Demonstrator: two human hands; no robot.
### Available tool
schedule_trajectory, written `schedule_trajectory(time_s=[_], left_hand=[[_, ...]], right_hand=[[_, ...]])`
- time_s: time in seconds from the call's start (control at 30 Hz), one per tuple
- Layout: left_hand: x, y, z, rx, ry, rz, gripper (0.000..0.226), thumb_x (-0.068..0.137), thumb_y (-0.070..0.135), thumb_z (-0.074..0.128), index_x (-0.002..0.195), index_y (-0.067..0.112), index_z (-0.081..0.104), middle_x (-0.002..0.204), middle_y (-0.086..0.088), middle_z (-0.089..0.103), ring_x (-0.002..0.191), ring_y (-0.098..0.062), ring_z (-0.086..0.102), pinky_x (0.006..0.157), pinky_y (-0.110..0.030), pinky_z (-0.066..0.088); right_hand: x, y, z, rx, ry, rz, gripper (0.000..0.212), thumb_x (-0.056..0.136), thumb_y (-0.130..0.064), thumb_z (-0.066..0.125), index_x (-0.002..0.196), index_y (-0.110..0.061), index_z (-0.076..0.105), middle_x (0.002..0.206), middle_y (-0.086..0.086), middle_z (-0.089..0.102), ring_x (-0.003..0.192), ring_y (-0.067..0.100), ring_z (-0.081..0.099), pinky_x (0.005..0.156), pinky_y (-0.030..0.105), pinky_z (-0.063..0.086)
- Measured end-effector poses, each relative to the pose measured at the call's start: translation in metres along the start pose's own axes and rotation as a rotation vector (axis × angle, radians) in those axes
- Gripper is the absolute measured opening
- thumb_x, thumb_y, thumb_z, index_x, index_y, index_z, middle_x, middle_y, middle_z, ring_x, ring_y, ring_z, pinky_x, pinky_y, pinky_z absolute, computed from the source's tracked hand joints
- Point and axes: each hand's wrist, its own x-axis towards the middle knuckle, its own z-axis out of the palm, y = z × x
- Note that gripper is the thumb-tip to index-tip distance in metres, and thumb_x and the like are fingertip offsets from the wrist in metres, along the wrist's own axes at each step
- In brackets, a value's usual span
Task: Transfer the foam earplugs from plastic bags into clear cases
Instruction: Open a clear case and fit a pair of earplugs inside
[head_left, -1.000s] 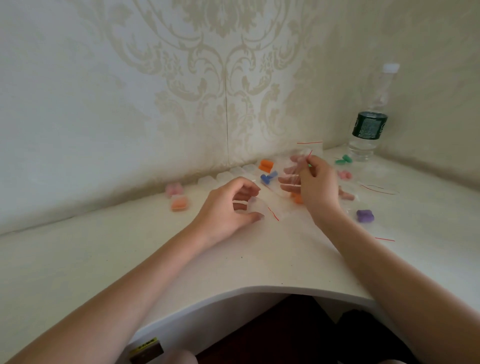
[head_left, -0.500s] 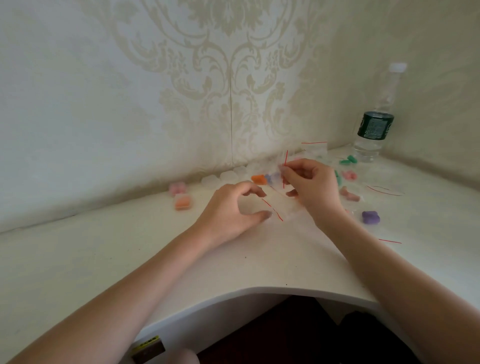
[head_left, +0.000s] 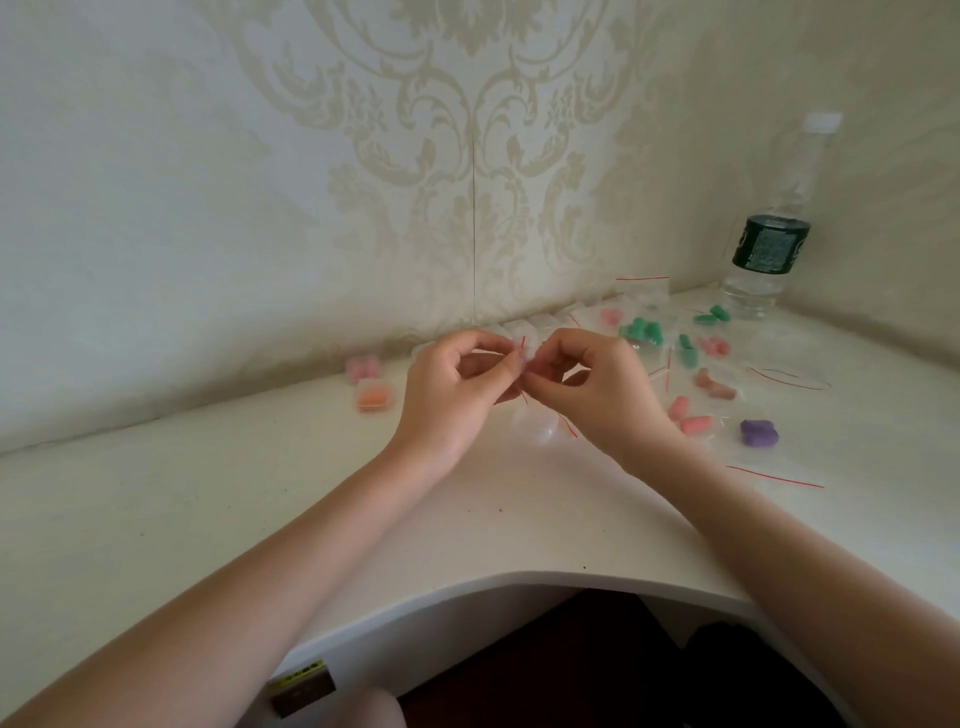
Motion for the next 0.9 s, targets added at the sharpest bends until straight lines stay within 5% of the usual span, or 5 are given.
schedule_trajectory(time_s=[0.23, 0.37, 0.57, 0.77, 0.9], left_hand=[[0.002, -0.001, -0.001, -0.032, -0.034, -0.024, 0.012, 0.092, 0.004, 0.058, 0.080, 0.005, 0.062, 0.070, -0.004, 0.072, 0.071, -0.018, 0.072, 0.066, -0.023, 0.056], [0.002, -0.001, -0.002, 0.051, -0.002, 0.017, 0.011, 0.092, 0.006, 0.059, 0.083, 0.006, 0.064, 0.074, -0.007, 0.071, 0.070, -0.018, 0.072, 0.063, -0.025, 0.057], [-0.002, -0.001, 0.005, 0.144, -0.040, -0.040, 0.025, 0.090, 0.026, 0.063, 0.076, 0.006, 0.057, 0.067, -0.005, 0.066, 0.061, -0.018, 0.066, 0.057, -0.031, 0.055], [-0.003, 0.001, 0.004, 0.035, -0.154, -0.106, 0.024, 0.095, 0.026, 0.053, 0.080, 0.008, 0.054, 0.066, 0.001, 0.062, 0.061, -0.011, 0.063, 0.061, -0.027, 0.055], [-0.004, 0.003, 0.004, -0.044, -0.229, -0.172, 0.027, 0.098, 0.033, 0.046, 0.087, 0.009, 0.052, 0.061, 0.005, 0.056, 0.058, -0.011, 0.055, 0.058, -0.025, 0.048]], right_hand=[[0.005, 0.004, -0.003, 0.066, -0.008, 0.050, 0.017, 0.081, -0.019, 0.075, 0.069, -0.015, 0.062, 0.070, 0.018, 0.061, 0.060, 0.014, 0.052, 0.054, 0.040, 0.048], [0.006, 0.007, -0.002, 0.181, 0.001, 0.115, 0.018, 0.085, -0.019, 0.070, 0.076, -0.009, 0.060, 0.071, 0.015, 0.060, 0.063, 0.020, 0.053, 0.060, 0.030, 0.050], [0.003, 0.011, 0.007, -0.104, 0.031, -0.100, 0.012, 0.091, -0.010, 0.058, 0.081, -0.013, 0.052, 0.068, -0.009, 0.056, 0.062, 0.004, 0.053, 0.059, 0.020, 0.045], [0.000, 0.010, 0.008, -0.262, -0.031, -0.167, 0.022, 0.099, -0.014, 0.045, 0.077, -0.014, 0.038, 0.061, -0.007, 0.047, 0.057, 0.007, 0.043, 0.053, 0.020, 0.034], [0.000, 0.008, 0.010, -0.064, -0.102, -0.105, 0.029, 0.101, -0.014, 0.040, 0.072, -0.017, 0.038, 0.057, -0.012, 0.048, 0.055, 0.003, 0.046, 0.054, 0.016, 0.037]])
